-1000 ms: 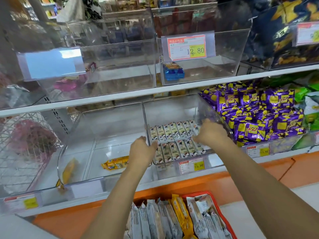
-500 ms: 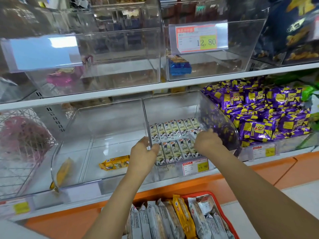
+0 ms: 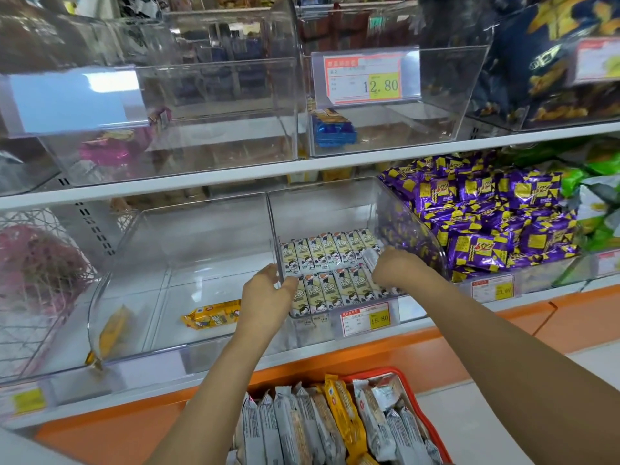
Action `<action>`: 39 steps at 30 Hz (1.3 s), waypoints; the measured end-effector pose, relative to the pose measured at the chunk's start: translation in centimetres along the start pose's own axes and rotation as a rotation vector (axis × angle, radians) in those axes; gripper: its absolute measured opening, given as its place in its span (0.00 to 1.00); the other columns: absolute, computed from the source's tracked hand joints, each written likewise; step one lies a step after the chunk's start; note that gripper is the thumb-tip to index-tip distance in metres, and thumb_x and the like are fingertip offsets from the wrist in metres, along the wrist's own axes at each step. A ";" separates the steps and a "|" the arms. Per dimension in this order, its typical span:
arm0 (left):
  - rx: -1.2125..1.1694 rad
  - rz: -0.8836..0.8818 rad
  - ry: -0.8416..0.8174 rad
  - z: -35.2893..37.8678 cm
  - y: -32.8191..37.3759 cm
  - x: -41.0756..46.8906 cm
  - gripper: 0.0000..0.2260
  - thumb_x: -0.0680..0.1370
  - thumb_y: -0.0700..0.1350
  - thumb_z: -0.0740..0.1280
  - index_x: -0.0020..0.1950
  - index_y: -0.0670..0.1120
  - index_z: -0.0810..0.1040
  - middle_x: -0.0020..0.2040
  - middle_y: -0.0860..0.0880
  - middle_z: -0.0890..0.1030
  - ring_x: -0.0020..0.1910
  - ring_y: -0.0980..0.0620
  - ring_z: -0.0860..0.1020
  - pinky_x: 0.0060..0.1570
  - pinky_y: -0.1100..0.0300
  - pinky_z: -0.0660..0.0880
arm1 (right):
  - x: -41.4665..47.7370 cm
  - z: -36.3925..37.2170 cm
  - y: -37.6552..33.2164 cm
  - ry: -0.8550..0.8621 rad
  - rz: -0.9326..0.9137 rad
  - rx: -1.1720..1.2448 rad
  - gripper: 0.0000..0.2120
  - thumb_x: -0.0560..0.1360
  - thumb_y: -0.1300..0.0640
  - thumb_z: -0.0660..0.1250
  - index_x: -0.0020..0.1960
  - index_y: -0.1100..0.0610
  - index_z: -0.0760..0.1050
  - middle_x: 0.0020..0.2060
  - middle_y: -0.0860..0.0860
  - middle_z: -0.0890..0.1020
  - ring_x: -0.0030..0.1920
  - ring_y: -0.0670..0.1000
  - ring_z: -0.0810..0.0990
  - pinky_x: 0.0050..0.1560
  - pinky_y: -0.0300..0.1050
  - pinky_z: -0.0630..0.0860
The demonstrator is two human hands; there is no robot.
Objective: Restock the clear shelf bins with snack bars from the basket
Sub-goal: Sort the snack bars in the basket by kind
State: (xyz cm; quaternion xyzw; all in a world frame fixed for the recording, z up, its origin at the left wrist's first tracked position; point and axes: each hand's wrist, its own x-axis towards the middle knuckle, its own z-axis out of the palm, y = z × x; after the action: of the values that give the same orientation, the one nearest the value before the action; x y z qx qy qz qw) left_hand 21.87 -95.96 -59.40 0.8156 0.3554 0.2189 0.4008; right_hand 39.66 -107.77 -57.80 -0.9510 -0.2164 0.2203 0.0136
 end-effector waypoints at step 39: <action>-0.424 -0.138 -0.065 -0.9 -1.2 1.1 0.20 0.79 0.60 0.58 0.51 0.48 0.81 0.53 0.46 0.82 0.52 0.52 0.80 0.60 0.48 0.75 | 3.9 2.2 -13.2 0.085 -0.325 0.329 0.21 0.81 0.56 0.59 0.71 0.63 0.63 0.65 0.60 0.74 0.63 0.59 0.74 0.58 0.47 0.73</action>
State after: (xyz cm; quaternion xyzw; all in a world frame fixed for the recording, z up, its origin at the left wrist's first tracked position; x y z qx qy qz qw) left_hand 21.56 -94.16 -59.79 0.6935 0.3434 0.2341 0.5885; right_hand 36.47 -94.35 -59.80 -0.8969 -0.3272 0.2074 0.2130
